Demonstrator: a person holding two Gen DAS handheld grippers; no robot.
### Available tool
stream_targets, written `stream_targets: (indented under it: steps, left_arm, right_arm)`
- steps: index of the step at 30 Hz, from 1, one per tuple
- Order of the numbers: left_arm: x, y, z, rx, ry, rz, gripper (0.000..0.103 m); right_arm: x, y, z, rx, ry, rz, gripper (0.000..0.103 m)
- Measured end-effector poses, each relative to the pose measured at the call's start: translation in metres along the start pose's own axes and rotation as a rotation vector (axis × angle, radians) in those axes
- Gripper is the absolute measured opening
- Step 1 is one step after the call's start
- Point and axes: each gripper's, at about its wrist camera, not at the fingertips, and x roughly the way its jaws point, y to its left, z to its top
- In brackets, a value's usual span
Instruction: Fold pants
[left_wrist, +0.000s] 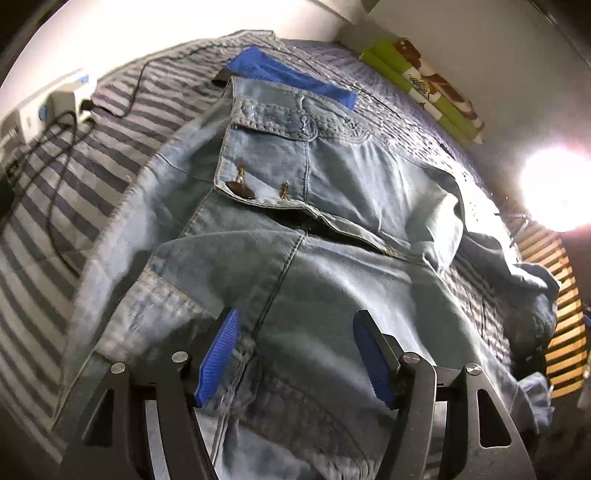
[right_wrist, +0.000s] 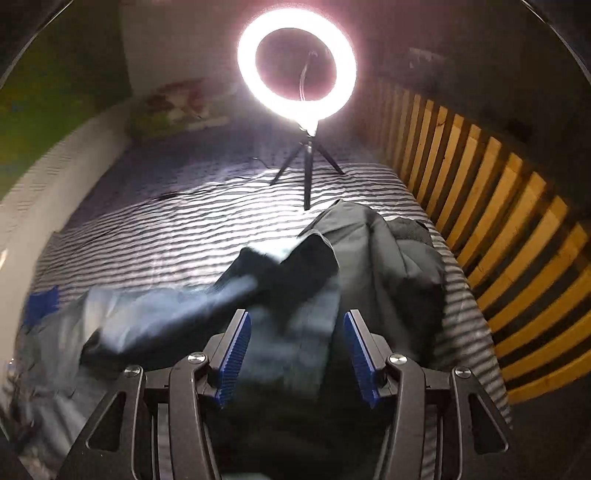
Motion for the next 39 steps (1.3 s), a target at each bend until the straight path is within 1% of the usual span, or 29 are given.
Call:
stream_targets:
  steps: [2, 4, 6, 8, 10, 11, 12, 14, 15, 17, 19, 20, 23, 24, 25, 26, 27, 28, 29, 30, 31, 32, 34, 35, 36, 39]
  left_arm:
    - [-0.014, -0.004, -0.005, 0.014, -0.014, 0.005, 0.067]
    - [-0.032, -0.003, -0.011, 0.016, -0.039, 0.015, 0.067]
    - [-0.049, 0.004, -0.017, 0.015, -0.056, 0.034, 0.067]
    - [-0.06, 0.017, -0.02, -0.001, -0.059, 0.07, 0.068]
    - [-0.068, 0.035, -0.025, -0.037, -0.04, 0.098, 0.074]
    - [-0.071, 0.044, -0.028, -0.053, -0.031, 0.099, 0.08]
    - [-0.071, 0.053, -0.03, -0.066, -0.018, 0.107, 0.082]
    - [-0.067, 0.065, -0.034, -0.09, 0.008, 0.127, 0.082]
    - [-0.063, 0.07, -0.036, -0.101, 0.026, 0.128, 0.082]
    - [-0.057, 0.076, -0.041, -0.109, 0.055, 0.142, 0.084]
    - [-0.055, 0.079, -0.043, -0.104, 0.052, 0.188, 0.085]
    - [-0.057, 0.081, -0.044, -0.11, 0.045, 0.206, 0.085]
    - [-0.068, 0.093, -0.046, -0.156, -0.009, 0.256, 0.085]
    - [-0.071, 0.099, -0.047, -0.17, -0.022, 0.264, 0.086]
    - [-0.071, 0.105, -0.047, -0.19, -0.016, 0.264, 0.086]
    - [-0.067, 0.109, -0.048, -0.205, 0.003, 0.245, 0.086]
    - [-0.064, 0.11, -0.049, -0.208, 0.017, 0.218, 0.083]
    - [-0.062, 0.108, -0.049, -0.193, 0.025, 0.199, 0.076]
    - [-0.059, 0.104, -0.05, -0.164, 0.037, 0.198, 0.05]
    - [-0.057, 0.099, -0.049, -0.141, 0.05, 0.21, 0.031]
    - [-0.058, 0.094, -0.048, -0.129, 0.041, 0.223, 0.022]
    - [-0.061, 0.091, -0.046, -0.128, 0.03, 0.215, 0.009]
    - [-0.075, 0.088, -0.04, -0.132, -0.011, 0.204, 0.008]
    - [-0.083, 0.087, -0.037, -0.14, -0.029, 0.182, 0.008]
    - [-0.095, 0.089, -0.032, -0.154, -0.053, 0.141, 0.007]
    - [-0.122, 0.092, -0.018, -0.168, -0.103, 0.099, 0.007]
  right_arm:
    - [-0.026, -0.008, -0.026, -0.032, -0.005, 0.028, 0.048]
    - [-0.044, -0.011, -0.059, -0.065, 0.011, 0.073, 0.048]
    - [-0.057, -0.007, -0.101, -0.129, 0.03, 0.133, 0.049]
    - [-0.061, 0.006, -0.14, -0.213, 0.068, 0.179, 0.05]
    - [-0.06, 0.025, -0.177, -0.312, 0.096, 0.215, 0.055]
    - [-0.059, 0.037, -0.194, -0.363, 0.109, 0.229, 0.057]
    - [-0.057, 0.047, -0.21, -0.411, 0.121, 0.242, 0.058]
    - [-0.051, 0.07, -0.238, -0.518, 0.146, 0.238, 0.058]
    - [-0.049, 0.078, -0.245, -0.556, 0.154, 0.235, 0.059]
    - [-0.043, 0.095, -0.261, -0.65, 0.165, 0.201, 0.059]
    - [-0.035, 0.11, -0.273, -0.76, 0.154, 0.122, 0.06]
    - [-0.031, 0.115, -0.278, -0.804, 0.145, 0.084, 0.061]
    - [-0.016, 0.123, -0.286, -0.93, 0.116, -0.09, 0.061]
    - [-0.012, 0.124, -0.286, -0.952, 0.119, -0.115, 0.06]
    - [-0.006, 0.124, -0.286, -0.961, 0.139, -0.126, 0.058]
    - [-0.003, 0.125, -0.283, -0.961, 0.157, -0.124, 0.043]
    - [0.0, 0.126, -0.281, -0.956, 0.179, -0.109, 0.028]
    - [0.001, 0.127, -0.279, -0.952, 0.192, -0.099, 0.021]
    - [0.0, 0.13, -0.278, -0.953, 0.196, -0.094, 0.011]
    - [-0.004, 0.135, -0.275, -0.962, 0.189, -0.098, 0.007]
    - [-0.008, 0.138, -0.272, -0.972, 0.178, -0.104, 0.007]
    - [-0.014, 0.141, -0.267, -0.977, 0.166, -0.103, 0.006]
    - [-0.032, 0.145, -0.244, -0.944, 0.14, -0.077, 0.005]
    - [-0.039, 0.146, -0.233, -0.927, 0.129, -0.062, 0.005]
    - [-0.051, 0.147, -0.217, -0.899, 0.109, -0.039, 0.005]
    - [-0.085, 0.156, -0.176, -0.837, 0.046, 0.034, 0.005]
